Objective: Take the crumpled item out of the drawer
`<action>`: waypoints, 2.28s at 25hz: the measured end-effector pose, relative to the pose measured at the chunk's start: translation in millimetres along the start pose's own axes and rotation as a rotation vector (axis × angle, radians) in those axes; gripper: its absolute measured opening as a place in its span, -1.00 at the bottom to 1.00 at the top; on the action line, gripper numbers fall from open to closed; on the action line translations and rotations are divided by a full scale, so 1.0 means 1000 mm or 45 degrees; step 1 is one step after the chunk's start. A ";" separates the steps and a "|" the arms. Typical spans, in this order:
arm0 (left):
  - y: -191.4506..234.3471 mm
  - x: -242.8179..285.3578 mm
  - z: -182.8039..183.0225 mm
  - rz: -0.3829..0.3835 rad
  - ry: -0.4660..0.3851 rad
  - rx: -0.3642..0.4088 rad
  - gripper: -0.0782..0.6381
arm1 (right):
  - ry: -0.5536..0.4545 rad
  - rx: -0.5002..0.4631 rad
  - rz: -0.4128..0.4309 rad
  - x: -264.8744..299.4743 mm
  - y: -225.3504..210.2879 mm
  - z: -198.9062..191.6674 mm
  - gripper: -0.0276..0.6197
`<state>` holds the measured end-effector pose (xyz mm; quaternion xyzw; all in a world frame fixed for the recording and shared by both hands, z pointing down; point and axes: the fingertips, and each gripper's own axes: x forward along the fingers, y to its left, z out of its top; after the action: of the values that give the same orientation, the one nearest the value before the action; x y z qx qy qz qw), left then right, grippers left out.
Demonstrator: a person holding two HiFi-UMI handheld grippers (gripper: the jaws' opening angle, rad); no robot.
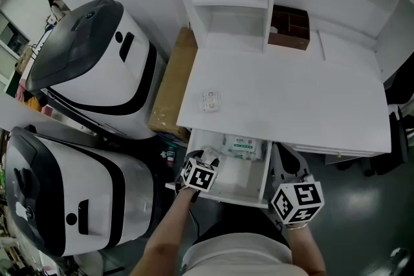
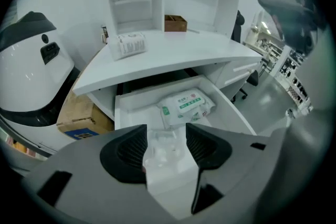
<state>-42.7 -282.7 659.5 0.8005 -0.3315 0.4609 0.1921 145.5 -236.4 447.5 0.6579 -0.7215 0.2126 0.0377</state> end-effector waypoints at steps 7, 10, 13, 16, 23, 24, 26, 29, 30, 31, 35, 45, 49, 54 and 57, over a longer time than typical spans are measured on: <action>-0.003 0.027 -0.015 -0.021 0.148 0.057 -0.15 | 0.010 0.016 -0.009 -0.001 -0.009 -0.003 -0.91; -0.005 0.037 -0.019 -0.025 0.202 0.097 -0.15 | 0.019 0.023 -0.011 -0.002 -0.012 -0.005 -0.91; -0.006 0.047 -0.024 -0.022 0.258 0.133 -0.15 | 0.023 0.028 -0.018 -0.003 -0.016 -0.007 -0.91; -0.006 0.057 -0.030 -0.024 0.313 0.165 -0.15 | 0.026 0.035 -0.033 -0.005 -0.022 -0.008 -0.91; -0.006 0.078 -0.047 -0.035 0.452 0.221 -0.15 | 0.051 0.053 -0.051 -0.005 -0.034 -0.014 -0.91; -0.007 0.081 -0.048 -0.033 0.464 0.225 -0.15 | 0.054 0.054 -0.051 -0.004 -0.035 -0.015 -0.91; -0.008 0.085 -0.051 -0.037 0.485 0.228 -0.14 | 0.060 0.054 -0.049 -0.003 -0.036 -0.016 -0.91; -0.010 0.091 -0.057 -0.050 0.522 0.230 -0.14 | 0.071 0.054 -0.044 0.001 -0.035 -0.017 -0.91; -0.010 0.093 -0.059 -0.051 0.534 0.229 -0.14 | 0.075 0.053 -0.043 0.002 -0.035 -0.018 -0.91; -0.010 0.095 -0.061 -0.050 0.543 0.228 -0.14 | 0.078 0.052 -0.042 0.003 -0.035 -0.018 -0.91; -0.008 0.102 -0.069 -0.035 0.582 0.231 -0.14 | 0.096 0.050 -0.045 0.007 -0.036 -0.020 -0.91; -0.005 0.116 -0.078 0.031 0.609 0.238 -0.25 | 0.126 0.045 -0.059 0.015 -0.044 -0.022 -0.91; -0.005 0.118 -0.078 0.033 0.612 0.234 -0.31 | 0.135 0.045 -0.058 0.018 -0.045 -0.023 -0.91; -0.002 0.115 -0.076 0.023 0.594 0.208 -0.44 | 0.140 0.041 -0.047 0.019 -0.040 -0.024 -0.91; 0.002 0.110 -0.069 0.049 0.546 0.197 -0.50 | 0.137 0.040 -0.041 0.019 -0.037 -0.024 -0.91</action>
<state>-47.1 -280.9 789.4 0.6901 -0.2618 0.6481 0.1876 173.6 -247.0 484.8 0.6575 -0.7043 0.2585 0.0694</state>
